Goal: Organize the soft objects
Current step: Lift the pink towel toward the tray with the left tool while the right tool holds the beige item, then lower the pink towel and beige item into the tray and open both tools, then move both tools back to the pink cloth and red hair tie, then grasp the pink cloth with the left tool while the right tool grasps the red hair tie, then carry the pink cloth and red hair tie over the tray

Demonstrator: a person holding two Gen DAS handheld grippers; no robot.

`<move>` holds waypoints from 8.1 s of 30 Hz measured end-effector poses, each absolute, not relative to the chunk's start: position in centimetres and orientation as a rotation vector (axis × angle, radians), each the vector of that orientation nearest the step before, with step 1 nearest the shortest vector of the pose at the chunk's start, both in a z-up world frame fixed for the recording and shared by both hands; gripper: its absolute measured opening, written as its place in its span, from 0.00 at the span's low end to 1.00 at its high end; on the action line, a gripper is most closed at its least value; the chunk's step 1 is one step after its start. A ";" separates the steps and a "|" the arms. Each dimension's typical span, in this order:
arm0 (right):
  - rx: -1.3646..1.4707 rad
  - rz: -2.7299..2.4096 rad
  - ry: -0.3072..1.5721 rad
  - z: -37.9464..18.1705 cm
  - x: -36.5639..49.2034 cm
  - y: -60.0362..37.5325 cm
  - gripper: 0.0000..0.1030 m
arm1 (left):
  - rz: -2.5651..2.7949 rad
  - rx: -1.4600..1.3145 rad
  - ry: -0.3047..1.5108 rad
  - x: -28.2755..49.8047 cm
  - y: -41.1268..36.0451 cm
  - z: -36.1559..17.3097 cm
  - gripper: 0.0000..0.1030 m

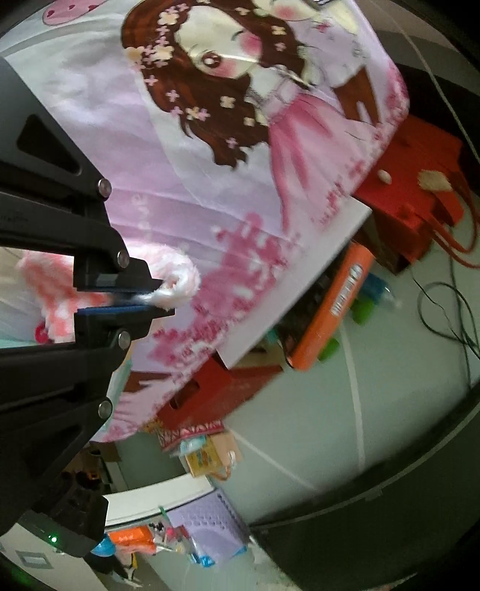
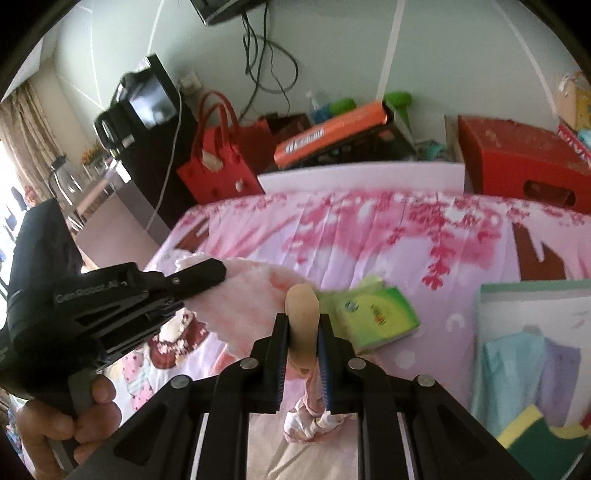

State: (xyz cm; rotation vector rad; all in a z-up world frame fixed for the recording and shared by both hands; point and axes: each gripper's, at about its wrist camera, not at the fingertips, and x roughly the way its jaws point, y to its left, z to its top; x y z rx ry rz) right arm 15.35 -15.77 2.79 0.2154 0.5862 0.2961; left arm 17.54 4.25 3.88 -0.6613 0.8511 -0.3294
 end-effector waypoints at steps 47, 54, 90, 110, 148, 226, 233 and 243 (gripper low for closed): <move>0.481 -0.443 0.580 1.3 7.1 -40.2 0.16 | -0.789 -0.288 0.777 15.3 -18.5 10.6 0.05; 0.496 -0.504 0.596 0.6 6.0 -42.3 0.16 | -0.777 -0.204 0.867 16.1 -22.3 6.8 0.05; 0.454 -0.581 0.700 0.0 4.9 -40.7 1.00 | -0.376 -0.144 1.064 14.0 -10.6 1.2 0.97; 0.329 -0.296 0.579 4.7 7.6 -30.9 1.00 | -0.133 -0.301 1.038 15.1 -0.4 2.6 0.97; 0.018 0.025 0.897 -4.0 15.5 -18.3 0.52 | -0.185 -0.364 1.284 16.1 -2.4 -3.3 0.92; 0.221 -0.273 0.612 4.6 7.3 -29.9 0.28 | -0.535 -0.365 0.819 13.2 -7.2 7.9 0.12; 0.301 -0.403 0.636 3.5 5.9 -34.9 0.28 | -0.686 -0.265 0.805 11.4 -13.0 7.9 0.12; 0.373 -0.442 0.694 1.4 5.1 -38.2 0.28 | -0.808 -0.102 0.900 9.8 -20.6 4.0 0.12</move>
